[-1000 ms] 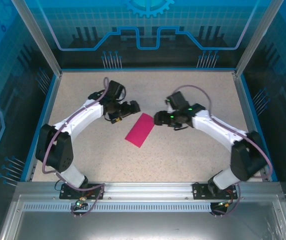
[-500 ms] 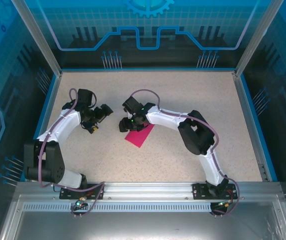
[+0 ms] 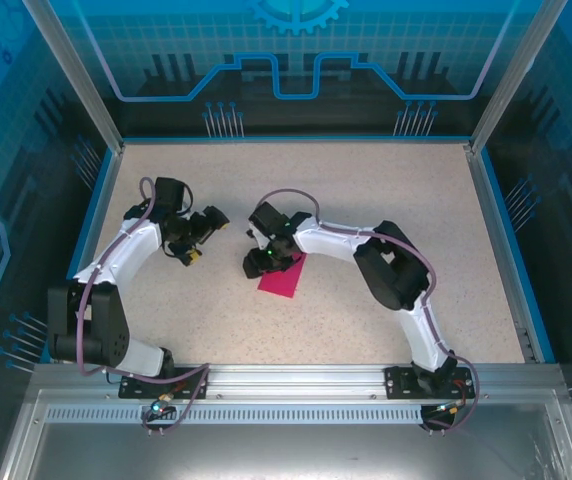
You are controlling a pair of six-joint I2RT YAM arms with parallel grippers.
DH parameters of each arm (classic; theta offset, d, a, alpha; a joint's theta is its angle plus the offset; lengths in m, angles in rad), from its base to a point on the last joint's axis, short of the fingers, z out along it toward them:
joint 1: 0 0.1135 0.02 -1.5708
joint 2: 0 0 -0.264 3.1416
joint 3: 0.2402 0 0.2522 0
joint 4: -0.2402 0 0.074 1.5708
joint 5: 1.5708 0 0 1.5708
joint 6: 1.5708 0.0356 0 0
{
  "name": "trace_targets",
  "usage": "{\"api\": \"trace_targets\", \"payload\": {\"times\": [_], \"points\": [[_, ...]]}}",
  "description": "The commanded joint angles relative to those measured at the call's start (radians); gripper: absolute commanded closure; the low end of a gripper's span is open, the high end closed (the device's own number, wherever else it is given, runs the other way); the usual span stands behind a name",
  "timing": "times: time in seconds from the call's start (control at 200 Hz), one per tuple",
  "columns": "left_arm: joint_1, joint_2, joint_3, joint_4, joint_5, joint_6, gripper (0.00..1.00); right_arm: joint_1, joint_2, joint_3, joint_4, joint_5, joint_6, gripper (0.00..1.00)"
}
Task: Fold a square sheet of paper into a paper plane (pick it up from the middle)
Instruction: Rotate the paper at the center of the table.
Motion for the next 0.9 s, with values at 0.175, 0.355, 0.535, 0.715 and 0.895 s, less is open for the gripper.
{"api": "trace_targets", "payload": {"times": [0.175,0.355,0.535,0.715,0.895], "points": [[-0.054,0.049,-0.011,0.063,0.125,0.052,0.07,-0.021,-0.196,-0.255,-0.04,-0.017,-0.235,0.42],[-0.14,0.091,-0.009,0.15,0.183,0.031,0.16,-0.071,-0.385,-0.337,0.039,-0.018,-0.035,0.35],[-0.252,0.156,-0.001,0.258,0.249,0.006,0.4,-0.157,-0.554,-0.478,0.045,0.053,0.232,0.3],[-0.369,0.25,0.039,0.315,0.274,-0.007,0.59,-0.204,-0.699,-0.655,0.104,0.038,0.451,0.27],[-0.44,0.361,0.081,0.349,0.29,-0.023,0.74,-0.21,-0.733,-0.737,0.122,0.03,0.522,0.27]]}}
